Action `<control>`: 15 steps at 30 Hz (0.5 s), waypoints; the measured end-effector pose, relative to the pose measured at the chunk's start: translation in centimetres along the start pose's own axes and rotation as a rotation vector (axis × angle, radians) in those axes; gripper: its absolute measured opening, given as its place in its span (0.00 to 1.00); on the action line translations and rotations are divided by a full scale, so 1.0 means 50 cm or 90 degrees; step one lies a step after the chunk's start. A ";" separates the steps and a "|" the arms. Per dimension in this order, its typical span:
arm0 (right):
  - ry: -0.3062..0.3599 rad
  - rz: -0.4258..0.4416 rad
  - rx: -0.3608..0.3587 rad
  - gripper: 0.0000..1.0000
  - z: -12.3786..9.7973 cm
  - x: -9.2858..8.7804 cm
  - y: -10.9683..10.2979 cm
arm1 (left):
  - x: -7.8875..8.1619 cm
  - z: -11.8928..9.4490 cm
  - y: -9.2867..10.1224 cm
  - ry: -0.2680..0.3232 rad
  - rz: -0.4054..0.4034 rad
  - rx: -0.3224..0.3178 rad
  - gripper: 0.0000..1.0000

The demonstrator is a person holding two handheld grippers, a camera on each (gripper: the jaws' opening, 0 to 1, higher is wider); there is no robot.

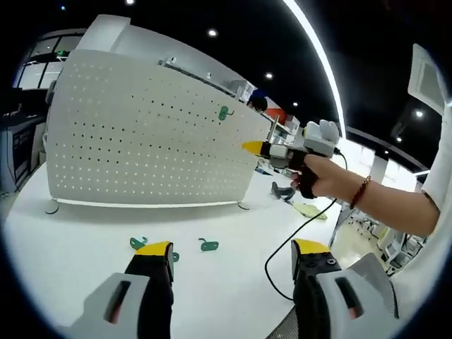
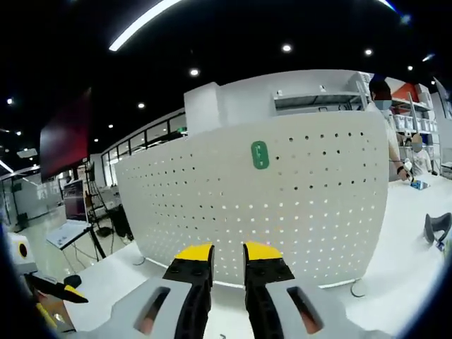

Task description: Insert the hook assembly into the mounting plate slot until the hook locks in place.

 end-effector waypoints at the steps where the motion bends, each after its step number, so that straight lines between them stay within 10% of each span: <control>1: -0.001 0.001 -0.001 0.16 -0.004 -0.005 -0.003 | -0.003 0.003 -0.002 -0.003 0.000 0.002 0.69; 15: -0.025 0.015 0.041 0.25 -0.041 -0.061 -0.055 | -0.031 0.036 -0.037 -0.046 -0.009 0.035 0.69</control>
Point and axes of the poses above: the point that each gripper's makers call its tool centre point, and the gripper's own axes: z roughly forward along the fingers, y roughly to its right, x roughly out of its top, the point moved 7 cm from there along -z, roughly backward along the fingers, and after that the axes turned 9 degrees about -z, right-handed, at the moved point
